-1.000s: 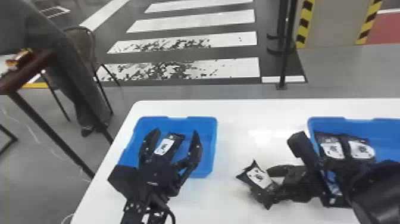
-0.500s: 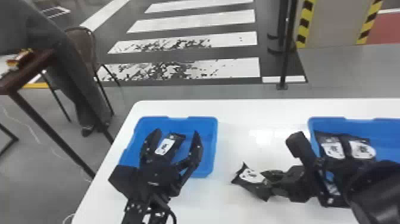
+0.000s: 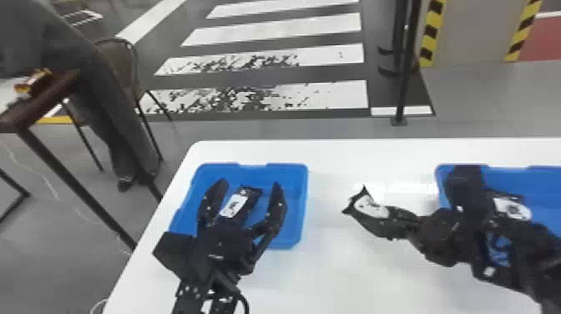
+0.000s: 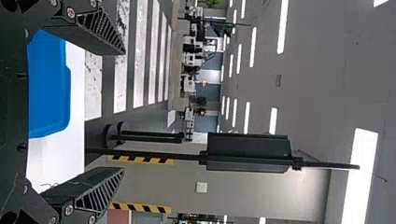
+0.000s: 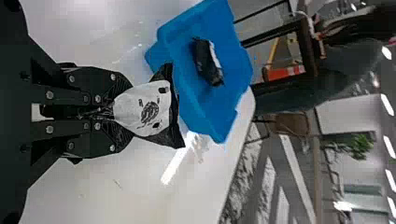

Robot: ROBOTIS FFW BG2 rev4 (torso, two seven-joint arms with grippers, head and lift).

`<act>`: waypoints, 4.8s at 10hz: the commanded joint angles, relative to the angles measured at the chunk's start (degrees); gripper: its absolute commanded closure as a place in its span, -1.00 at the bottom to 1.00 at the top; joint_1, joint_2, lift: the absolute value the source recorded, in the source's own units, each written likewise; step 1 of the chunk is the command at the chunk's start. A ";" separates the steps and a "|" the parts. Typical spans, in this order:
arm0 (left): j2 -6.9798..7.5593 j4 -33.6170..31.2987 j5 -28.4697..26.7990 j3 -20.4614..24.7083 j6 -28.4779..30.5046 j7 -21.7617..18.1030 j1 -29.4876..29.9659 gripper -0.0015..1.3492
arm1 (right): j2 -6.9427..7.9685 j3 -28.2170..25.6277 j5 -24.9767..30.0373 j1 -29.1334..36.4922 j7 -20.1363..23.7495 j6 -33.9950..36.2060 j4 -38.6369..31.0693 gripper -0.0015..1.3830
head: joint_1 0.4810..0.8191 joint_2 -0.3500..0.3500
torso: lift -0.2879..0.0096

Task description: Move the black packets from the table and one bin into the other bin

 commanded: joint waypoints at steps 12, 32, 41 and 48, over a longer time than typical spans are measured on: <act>0.00 -0.06 -0.27 0.11 -1.53 -0.18 0.54 -0.77 | 6.87 -35.85 7.24 17.87 -14.83 -7.22 -13.30 0.31 | 0.27 -0.52 | 0.20; 3.08 12.31 -22.32 7.77 55.14 -23.91 -27.72 -0.78 | 7.48 -29.10 -12.19 36.43 -15.10 -13.41 -26.37 -0.77 | 0.27 0.13 | 0.20; 4.31 25.95 -27.46 8.91 64.70 -28.66 -38.41 0.09 | 7.30 -28.08 -12.87 35.45 -14.30 -14.53 -24.83 -0.77 | 0.27 0.36 | 0.20; 4.04 22.02 -24.49 8.80 58.51 -29.01 -36.30 0.80 | 7.13 -28.08 -14.01 35.17 -13.95 -16.50 -24.83 -0.77 | 0.27 0.37 | 0.20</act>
